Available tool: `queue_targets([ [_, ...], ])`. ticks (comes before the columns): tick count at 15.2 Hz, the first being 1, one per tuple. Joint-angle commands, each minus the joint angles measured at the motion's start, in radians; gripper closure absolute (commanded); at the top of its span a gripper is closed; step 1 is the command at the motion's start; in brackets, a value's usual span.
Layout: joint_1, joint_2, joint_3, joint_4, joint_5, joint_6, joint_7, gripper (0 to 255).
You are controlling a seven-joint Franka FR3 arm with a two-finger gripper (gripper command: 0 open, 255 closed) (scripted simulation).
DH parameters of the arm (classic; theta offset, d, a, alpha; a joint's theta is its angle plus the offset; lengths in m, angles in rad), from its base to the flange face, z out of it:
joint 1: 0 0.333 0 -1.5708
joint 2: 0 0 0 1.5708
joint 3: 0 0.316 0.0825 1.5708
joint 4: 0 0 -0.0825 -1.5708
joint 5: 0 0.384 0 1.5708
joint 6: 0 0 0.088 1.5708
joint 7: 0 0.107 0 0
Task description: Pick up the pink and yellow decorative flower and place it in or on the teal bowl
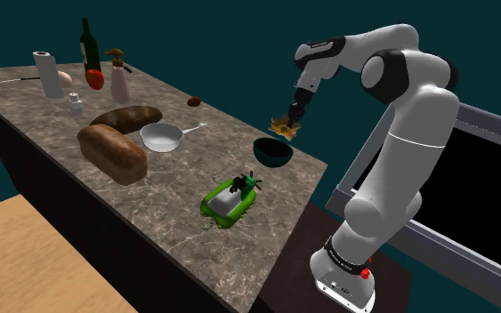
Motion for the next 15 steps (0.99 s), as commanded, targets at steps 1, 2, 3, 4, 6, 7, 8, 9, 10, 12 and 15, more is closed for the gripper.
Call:
queue_targets([
  [1, -0.002, 0.005, -0.001, -0.023, 0.001, 0.026, -0.012, 255],
  [2, -0.002, 0.009, -0.001, -0.032, 0.003, 0.038, -0.015, 255],
  [3, -0.002, 0.013, 0.0, -0.04, 0.005, 0.049, -0.018, 255],
  [4, -0.002, 0.017, 0.0, -0.048, 0.007, 0.061, -0.021, 255],
  [6, -0.002, 0.027, 0.002, -0.063, 0.012, 0.084, -0.028, 255],
  [7, -0.003, 0.032, 0.002, -0.07, 0.014, 0.095, -0.031, 255],
  [8, -0.003, 0.037, 0.003, -0.077, 0.017, 0.106, -0.035, 255],
  [9, -0.003, 0.042, 0.004, -0.084, 0.019, 0.118, -0.038, 255],
  [10, -0.003, 0.048, 0.004, -0.09, 0.022, 0.129, -0.042, 255],
  [12, -0.004, 0.059, 0.006, -0.103, 0.028, 0.151, -0.049, 255],
  [15, -0.004, 0.067, 0.007, -0.11, 0.031, 0.165, -0.053, 255],
])
